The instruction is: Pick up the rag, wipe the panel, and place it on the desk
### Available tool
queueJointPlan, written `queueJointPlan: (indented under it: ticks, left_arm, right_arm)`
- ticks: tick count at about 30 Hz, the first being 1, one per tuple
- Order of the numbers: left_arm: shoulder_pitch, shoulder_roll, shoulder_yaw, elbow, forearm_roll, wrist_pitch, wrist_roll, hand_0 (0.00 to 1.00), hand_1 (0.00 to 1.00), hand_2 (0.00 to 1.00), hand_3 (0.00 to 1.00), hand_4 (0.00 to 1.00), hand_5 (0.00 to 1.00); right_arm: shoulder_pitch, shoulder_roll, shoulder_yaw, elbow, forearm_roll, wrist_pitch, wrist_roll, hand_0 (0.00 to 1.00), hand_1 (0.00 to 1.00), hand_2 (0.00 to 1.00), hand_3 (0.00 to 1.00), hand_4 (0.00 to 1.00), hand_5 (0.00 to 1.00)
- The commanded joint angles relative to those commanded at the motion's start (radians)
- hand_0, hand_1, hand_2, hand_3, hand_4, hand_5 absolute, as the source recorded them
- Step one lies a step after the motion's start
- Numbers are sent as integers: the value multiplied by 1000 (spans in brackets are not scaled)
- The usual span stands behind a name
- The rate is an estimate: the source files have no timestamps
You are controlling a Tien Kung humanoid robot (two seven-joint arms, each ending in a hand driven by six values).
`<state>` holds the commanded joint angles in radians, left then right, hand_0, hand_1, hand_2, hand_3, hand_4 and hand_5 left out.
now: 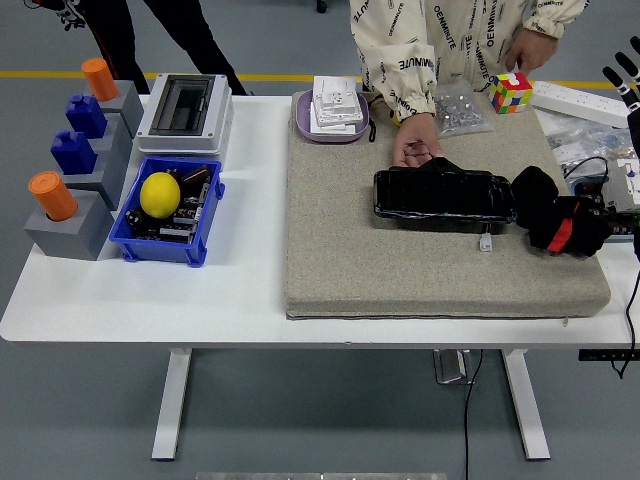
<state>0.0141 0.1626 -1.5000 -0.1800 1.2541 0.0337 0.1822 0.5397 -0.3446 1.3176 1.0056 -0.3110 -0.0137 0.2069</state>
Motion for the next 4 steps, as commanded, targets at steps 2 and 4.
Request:
queueJointPlan:
  ticks: [2,4]
  left_arm:
    - [0,1,3,0,-2,-1,-1,642,692,734,564,597,469]
    - [-1,1,4,0,-3,-1,-1,642,692,734,564,597,469]
  right_arm:
    - [0,0,-2,2,2,1,-1,647,602,673,573,998,519]
    - [0,0,-4,3,3,2,-1,647,602,673,573,998,519]
